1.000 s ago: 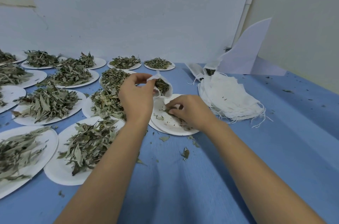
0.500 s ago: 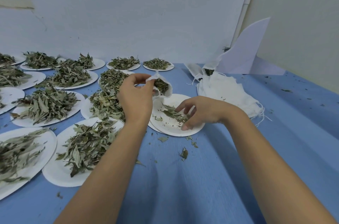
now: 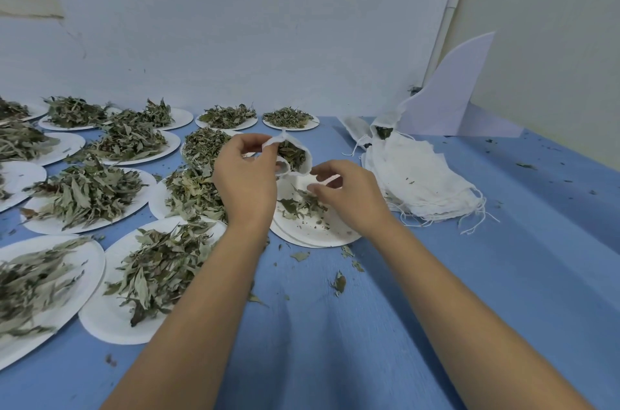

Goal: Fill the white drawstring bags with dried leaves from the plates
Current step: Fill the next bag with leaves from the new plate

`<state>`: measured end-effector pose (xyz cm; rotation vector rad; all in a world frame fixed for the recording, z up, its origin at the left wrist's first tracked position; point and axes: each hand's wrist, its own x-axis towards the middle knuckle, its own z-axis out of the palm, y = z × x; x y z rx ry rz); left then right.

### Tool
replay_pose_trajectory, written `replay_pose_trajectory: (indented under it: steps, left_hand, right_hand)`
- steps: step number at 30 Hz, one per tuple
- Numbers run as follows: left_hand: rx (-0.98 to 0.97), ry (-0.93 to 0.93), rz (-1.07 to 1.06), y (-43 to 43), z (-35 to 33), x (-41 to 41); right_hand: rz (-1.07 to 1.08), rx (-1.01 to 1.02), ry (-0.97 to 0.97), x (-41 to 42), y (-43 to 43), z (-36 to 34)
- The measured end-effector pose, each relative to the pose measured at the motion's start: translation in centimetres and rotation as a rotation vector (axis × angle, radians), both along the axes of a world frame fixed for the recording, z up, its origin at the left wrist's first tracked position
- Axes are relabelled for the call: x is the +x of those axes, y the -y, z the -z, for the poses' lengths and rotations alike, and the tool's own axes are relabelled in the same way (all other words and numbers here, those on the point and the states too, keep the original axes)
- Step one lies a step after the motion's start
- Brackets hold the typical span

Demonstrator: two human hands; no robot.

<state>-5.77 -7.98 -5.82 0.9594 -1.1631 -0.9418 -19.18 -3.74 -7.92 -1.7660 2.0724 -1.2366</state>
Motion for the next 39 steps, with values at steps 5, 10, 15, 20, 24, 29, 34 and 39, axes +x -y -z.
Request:
replay_pose_trajectory:
  steps: [5, 10, 15, 20, 24, 29, 34, 39]
  left_hand:
    - [-0.006, -0.004, 0.002, 0.1, 0.0, 0.0]
    - [-0.006, -0.017, 0.007, 0.0, 0.0, 0.0]
    - [-0.013, -0.020, 0.006, -0.1, -0.1, 0.0]
    - [-0.015, -0.023, 0.004, -0.1, -0.1, 0.0]
    - [-0.014, -0.044, -0.013, 0.0, -0.2, 0.1]
    - [-0.023, -0.066, -0.001, -0.1, -0.2, 0.0]
    - [-0.039, -0.040, 0.029, -0.1, -0.3, 0.0]
    - [-0.064, 0.141, 0.047, -0.3, 0.1, -0.1]
  right_hand:
    - [-0.048, 0.171, -0.200, 0.5, 0.3, 0.6]
    - [0.020, 0.244, -0.335, 1.7, 0.3, 1.5]
    - [-0.006, 0.239, -0.359, 1.8, 0.2, 1.3]
    - [-0.044, 0.177, -0.396, 2.2, 0.0, 1.3]
    - [-0.042, 0.144, -0.441, 2.2, 0.0, 1.6]
    - [-0.069, 0.069, -0.500, 2.5, -0.1, 2.0]
    - [-0.042, 0.076, -0.420, 2.6, -0.2, 1.4]
    - [-0.094, 0.178, -0.028, 1.4, -1.1, -3.2]
